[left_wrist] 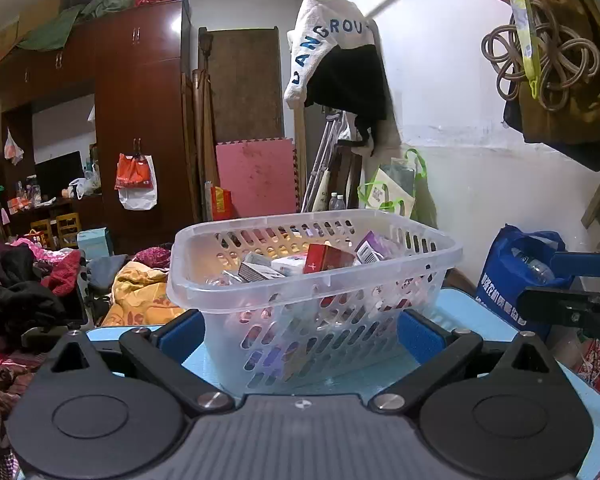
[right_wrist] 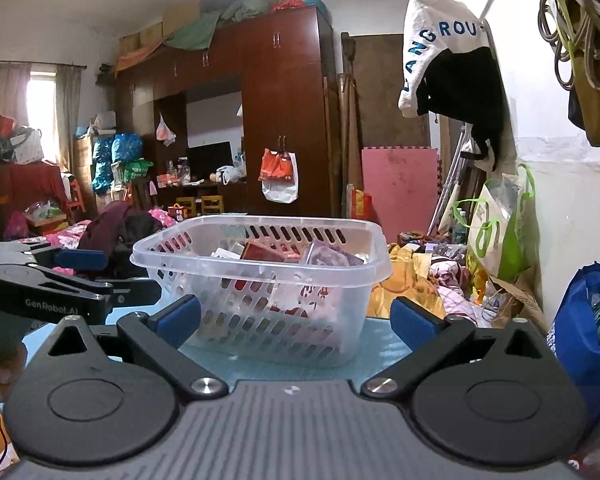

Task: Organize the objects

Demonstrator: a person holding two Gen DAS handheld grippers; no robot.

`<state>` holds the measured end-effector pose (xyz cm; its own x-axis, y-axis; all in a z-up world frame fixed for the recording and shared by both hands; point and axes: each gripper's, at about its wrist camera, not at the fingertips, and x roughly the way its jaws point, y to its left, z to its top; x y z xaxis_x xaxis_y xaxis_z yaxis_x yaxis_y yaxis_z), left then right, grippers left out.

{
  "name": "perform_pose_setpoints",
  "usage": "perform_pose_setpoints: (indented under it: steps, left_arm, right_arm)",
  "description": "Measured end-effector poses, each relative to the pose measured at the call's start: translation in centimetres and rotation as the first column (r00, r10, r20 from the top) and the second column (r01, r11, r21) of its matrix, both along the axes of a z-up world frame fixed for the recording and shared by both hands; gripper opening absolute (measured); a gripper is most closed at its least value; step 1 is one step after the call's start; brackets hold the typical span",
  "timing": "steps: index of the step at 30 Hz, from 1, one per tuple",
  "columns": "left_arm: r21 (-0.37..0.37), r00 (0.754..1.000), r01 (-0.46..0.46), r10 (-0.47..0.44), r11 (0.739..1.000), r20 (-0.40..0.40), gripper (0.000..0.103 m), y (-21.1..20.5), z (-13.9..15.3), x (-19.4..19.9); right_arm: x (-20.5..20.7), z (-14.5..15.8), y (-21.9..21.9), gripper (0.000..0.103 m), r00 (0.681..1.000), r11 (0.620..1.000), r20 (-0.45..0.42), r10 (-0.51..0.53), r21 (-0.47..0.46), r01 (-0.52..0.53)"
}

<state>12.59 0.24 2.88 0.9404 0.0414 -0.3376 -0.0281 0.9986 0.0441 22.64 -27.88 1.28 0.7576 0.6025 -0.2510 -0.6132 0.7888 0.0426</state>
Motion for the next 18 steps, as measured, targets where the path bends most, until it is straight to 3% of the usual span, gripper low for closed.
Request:
perform_pose_setpoints:
  steps: [18]
  left_arm:
    - [-0.017, 1.000, 0.013, -0.013, 1.000, -0.013, 0.103, -0.26, -0.42, 0.12]
  right_arm:
    - [-0.17, -0.06, 0.15, 0.103, 1.000, 1.000, 0.010, 0.002, 0.004, -0.002]
